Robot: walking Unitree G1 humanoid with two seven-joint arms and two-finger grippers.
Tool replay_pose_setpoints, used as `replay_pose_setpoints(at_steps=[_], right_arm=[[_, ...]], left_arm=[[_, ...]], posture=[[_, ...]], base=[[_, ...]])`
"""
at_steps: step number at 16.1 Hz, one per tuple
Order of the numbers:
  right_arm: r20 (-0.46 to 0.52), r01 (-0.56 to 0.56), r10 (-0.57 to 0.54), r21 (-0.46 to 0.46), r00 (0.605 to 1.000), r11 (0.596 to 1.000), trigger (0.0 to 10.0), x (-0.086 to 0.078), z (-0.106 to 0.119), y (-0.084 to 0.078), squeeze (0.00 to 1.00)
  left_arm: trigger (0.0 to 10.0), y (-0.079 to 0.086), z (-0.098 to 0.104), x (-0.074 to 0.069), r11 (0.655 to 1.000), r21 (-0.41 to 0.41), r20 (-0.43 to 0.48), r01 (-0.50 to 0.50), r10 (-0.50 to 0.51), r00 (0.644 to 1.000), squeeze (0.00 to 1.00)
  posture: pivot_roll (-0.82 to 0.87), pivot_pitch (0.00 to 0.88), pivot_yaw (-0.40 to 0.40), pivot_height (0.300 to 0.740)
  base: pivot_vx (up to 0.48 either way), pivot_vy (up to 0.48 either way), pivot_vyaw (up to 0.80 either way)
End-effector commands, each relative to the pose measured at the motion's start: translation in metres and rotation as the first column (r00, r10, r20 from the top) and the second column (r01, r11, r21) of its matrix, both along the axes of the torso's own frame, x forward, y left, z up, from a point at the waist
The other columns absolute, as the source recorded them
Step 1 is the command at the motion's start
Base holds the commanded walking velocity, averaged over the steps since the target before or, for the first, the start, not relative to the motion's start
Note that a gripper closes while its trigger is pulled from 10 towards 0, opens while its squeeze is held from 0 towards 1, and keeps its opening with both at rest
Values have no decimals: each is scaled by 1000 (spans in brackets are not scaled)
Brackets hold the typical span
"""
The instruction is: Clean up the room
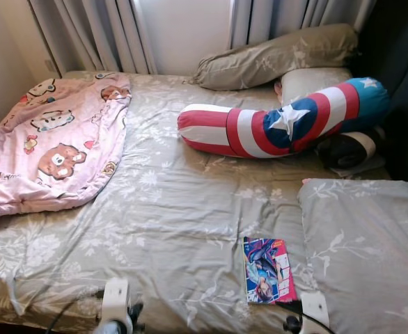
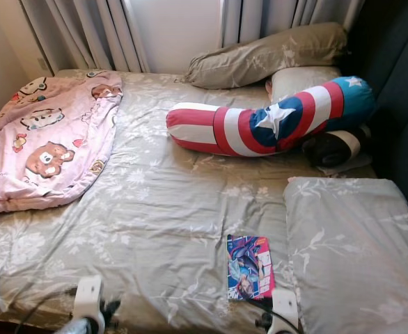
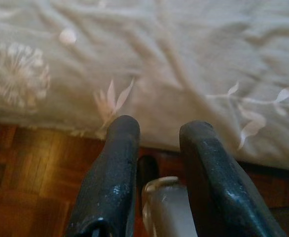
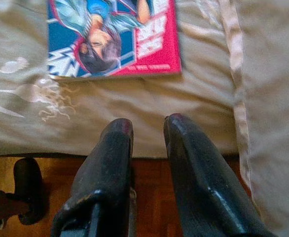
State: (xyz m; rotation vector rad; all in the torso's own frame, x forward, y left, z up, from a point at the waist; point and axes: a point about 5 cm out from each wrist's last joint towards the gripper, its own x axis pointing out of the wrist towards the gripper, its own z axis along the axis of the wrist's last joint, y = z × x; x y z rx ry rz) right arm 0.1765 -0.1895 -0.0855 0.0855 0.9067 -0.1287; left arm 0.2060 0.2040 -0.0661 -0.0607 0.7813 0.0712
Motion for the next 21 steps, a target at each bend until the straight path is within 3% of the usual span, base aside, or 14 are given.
replay_pose_setpoints(at_steps=[1,3,5,8,12,17,21], right_arm=[[-17,-13,13,-1,1000,1000,10000,-4,-2,2,0],[-26,-46,45,-21,999,999,10000,-4,-2,4,0],[-4,22,-22,-19,1000,1000,10000,-2,-1,-2,0],[6,39,-39,-34,999,999,10000,0,2,-13,0],[-20,-3,2,-23,1000,1000,10000,-6,-2,-5,0],[-18,8,-8,-21,1000,1000,10000,-7,-2,-6,0],[-32,-8,8,-3,999,1000,10000,-10,-4,-1,0]], left_arm=[[10000,2,-3,-6,1000,1,-29,-16,16,999,0],[10000,3,-2,-3,1000,-2,-21,-28,28,999,0],[10000,3,-2,-3,999,-9,-23,-51,51,998,0],[10000,0,-5,-6,998,-12,-45,-58,58,997,0],[10000,3,-8,-12,997,-10,-67,-79,78,995,0],[10000,5,-11,-18,997,-2,-88,-79,78,993,0],[10000,7,-11,-20,996,-13,-89,-89,88,992,0]], posture=[[25,0,-10,740],[28,0,-11,740],[14,0,-9,740],[3,0,-11,740],[6,0,-10,740],[0,0,-6,740],[5,0,-6,740]], base=[[0,0,0],[0,0,0],[0,0,206],[0,0,800],[0,0,800],[0,0,800],[0,61,0]])
